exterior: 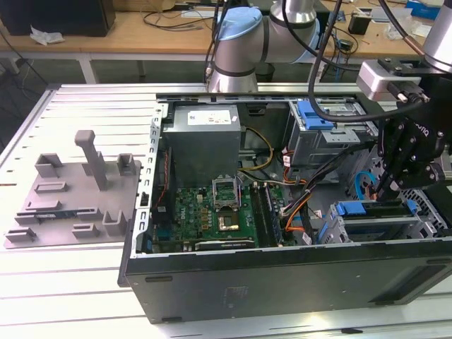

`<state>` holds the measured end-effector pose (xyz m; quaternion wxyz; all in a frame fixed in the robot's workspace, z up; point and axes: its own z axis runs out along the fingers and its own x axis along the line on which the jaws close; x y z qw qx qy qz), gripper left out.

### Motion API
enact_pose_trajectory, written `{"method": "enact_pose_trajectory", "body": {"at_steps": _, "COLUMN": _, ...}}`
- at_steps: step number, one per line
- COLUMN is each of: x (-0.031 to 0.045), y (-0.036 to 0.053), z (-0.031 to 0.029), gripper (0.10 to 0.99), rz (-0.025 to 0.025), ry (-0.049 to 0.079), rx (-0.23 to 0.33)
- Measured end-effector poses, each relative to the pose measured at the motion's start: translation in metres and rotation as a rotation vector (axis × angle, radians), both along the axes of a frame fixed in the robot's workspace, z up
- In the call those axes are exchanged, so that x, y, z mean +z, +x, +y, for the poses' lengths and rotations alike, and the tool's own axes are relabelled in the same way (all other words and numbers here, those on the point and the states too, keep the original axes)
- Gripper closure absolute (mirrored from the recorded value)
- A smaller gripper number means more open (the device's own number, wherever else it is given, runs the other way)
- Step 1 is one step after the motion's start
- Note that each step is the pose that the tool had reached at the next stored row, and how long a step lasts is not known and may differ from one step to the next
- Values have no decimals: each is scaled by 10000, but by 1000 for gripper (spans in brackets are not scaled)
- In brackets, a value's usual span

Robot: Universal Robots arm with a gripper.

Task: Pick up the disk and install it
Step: 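Insert the second disk wire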

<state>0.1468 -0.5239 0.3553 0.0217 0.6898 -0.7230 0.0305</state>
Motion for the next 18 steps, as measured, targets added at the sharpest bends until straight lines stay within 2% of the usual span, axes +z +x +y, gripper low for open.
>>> {"method": "enact_pose_trajectory", "body": {"at_steps": 6, "x": -6, "y": 1, "z": 0, "gripper": 925, "rz": 1, "ry": 9, "rx": 20}}
{"method": "enact_pose_trajectory", "body": {"at_steps": 12, "x": -24, "y": 1, "z": -7, "gripper": 925, "rz": 0, "ry": 224, "rx": 78}}
{"method": "enact_pose_trajectory", "body": {"at_steps": 18, "x": -24, "y": 1, "z": -27, "gripper": 925, "rz": -1, "ry": 267, "rx": 86}}
